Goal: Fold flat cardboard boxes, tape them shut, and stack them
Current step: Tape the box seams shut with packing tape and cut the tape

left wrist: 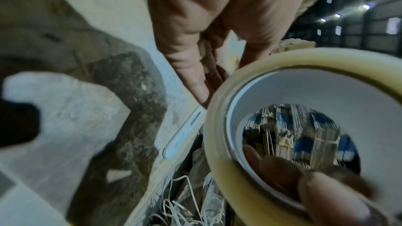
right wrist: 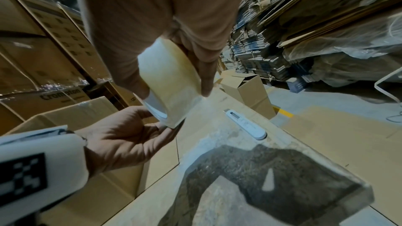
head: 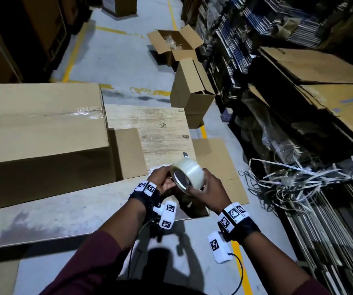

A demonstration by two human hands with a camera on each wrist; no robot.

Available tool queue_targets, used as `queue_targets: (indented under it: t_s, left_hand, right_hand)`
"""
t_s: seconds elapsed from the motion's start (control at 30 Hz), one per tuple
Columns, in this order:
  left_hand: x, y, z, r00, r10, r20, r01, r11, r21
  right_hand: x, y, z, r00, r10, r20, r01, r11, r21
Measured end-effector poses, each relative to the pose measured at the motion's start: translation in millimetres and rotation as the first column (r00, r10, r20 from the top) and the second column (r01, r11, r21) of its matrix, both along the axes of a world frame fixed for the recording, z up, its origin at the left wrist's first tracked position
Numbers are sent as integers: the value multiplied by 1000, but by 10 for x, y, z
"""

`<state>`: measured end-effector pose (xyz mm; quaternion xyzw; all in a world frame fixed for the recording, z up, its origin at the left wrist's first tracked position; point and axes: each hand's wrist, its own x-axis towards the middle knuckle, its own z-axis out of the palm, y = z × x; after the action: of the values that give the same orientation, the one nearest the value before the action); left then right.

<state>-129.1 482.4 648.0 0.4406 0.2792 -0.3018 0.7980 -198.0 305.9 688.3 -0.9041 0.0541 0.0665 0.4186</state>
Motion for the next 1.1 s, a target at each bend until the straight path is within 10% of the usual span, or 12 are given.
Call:
queue_targets:
  t_s: [0.53, 0.73, 1.1]
  left_hand:
    - [1081, 1044, 1405, 791, -178, 586, -323, 692, 646]
    - [1558, 1690, 1456, 802, -202, 562, -349, 605, 716]
    - [2724, 2759, 1233, 836, -437, 333, -60, 528, 847]
  right_hand:
    - [185, 672, 779, 986, 108, 125, -147, 920, 364]
    - [591, 1377, 1155, 994, 88, 66, -110, 768, 631]
    - [1650, 2575, 1245, 993, -115, 28, 79, 824, 561]
